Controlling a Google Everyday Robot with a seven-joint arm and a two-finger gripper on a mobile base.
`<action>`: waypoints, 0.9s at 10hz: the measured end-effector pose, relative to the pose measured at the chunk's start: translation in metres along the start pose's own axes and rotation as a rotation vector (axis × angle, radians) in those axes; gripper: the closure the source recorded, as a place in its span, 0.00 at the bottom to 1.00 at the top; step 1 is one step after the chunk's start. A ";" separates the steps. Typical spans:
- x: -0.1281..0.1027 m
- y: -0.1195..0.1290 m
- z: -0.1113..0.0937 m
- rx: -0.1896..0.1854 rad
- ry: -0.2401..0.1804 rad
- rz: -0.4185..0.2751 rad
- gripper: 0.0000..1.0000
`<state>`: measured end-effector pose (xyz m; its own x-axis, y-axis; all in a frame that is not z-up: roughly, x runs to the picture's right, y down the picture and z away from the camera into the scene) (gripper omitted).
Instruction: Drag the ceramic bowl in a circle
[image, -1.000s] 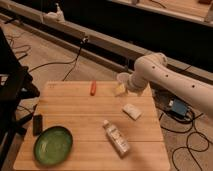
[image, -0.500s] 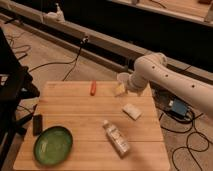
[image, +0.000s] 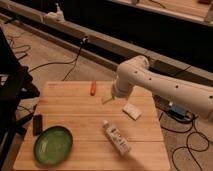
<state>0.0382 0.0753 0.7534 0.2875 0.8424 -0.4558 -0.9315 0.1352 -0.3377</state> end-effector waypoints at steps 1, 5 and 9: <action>0.005 0.028 0.013 0.006 0.013 -0.053 0.20; 0.025 0.094 0.040 -0.048 0.061 -0.151 0.20; 0.025 0.095 0.042 -0.052 0.066 -0.151 0.20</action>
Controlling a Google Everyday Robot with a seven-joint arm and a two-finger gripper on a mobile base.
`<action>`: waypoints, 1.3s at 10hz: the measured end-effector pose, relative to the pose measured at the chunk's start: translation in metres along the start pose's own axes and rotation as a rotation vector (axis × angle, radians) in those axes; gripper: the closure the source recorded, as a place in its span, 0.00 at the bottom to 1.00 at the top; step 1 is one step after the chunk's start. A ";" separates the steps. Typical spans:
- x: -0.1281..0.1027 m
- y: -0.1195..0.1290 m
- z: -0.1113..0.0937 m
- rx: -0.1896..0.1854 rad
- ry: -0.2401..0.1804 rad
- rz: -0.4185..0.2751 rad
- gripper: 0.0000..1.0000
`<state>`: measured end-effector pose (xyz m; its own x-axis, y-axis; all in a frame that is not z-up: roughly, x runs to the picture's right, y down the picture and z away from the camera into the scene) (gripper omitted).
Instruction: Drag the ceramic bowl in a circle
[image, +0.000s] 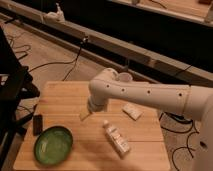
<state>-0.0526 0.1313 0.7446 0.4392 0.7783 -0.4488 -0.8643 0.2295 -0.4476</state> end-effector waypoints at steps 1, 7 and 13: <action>-0.002 0.011 0.013 -0.032 0.009 -0.012 0.20; 0.001 0.110 0.090 -0.233 0.100 -0.180 0.20; 0.000 0.116 0.134 -0.176 0.163 -0.212 0.24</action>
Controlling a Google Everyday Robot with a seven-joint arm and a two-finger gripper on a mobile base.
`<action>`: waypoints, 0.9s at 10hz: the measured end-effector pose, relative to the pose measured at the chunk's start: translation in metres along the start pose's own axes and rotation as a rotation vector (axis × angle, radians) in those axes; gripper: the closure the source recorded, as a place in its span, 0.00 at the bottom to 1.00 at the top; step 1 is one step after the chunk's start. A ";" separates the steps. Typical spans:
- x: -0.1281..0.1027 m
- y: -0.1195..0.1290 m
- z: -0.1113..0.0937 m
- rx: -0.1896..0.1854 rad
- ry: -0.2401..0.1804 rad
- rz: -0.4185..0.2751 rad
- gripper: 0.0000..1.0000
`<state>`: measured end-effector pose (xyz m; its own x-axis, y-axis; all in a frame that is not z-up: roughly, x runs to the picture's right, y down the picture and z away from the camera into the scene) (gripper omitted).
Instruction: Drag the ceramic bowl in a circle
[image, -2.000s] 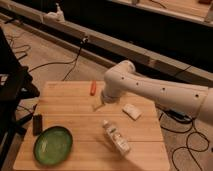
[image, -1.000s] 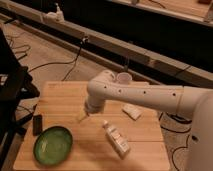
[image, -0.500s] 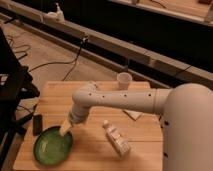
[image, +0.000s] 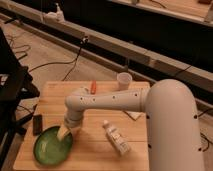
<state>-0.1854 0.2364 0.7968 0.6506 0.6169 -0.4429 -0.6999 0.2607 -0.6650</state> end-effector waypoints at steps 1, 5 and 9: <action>-0.003 -0.004 0.003 0.014 -0.005 0.009 0.34; -0.004 0.002 0.006 0.017 -0.021 0.009 0.75; 0.010 -0.005 -0.004 0.034 -0.020 0.038 1.00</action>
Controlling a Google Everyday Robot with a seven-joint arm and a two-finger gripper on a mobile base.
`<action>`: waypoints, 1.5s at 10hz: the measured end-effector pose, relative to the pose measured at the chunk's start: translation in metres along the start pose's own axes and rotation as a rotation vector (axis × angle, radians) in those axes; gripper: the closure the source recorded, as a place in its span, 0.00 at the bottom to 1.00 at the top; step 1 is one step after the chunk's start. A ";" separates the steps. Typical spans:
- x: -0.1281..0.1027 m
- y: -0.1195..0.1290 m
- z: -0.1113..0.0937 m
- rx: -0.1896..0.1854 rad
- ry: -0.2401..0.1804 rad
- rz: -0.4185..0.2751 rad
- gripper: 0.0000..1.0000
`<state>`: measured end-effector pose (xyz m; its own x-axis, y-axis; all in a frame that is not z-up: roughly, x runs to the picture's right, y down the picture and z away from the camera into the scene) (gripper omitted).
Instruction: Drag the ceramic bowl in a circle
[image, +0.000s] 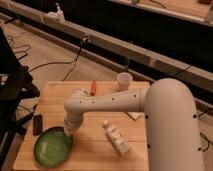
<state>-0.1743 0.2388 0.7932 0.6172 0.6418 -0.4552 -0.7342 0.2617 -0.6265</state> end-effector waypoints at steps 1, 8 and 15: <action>0.006 -0.008 -0.005 0.012 0.002 0.025 1.00; -0.008 -0.086 -0.059 0.196 0.043 0.131 1.00; -0.009 0.013 -0.024 0.088 0.121 -0.071 1.00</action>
<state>-0.1823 0.2192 0.7739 0.6940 0.5291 -0.4884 -0.7063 0.3687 -0.6043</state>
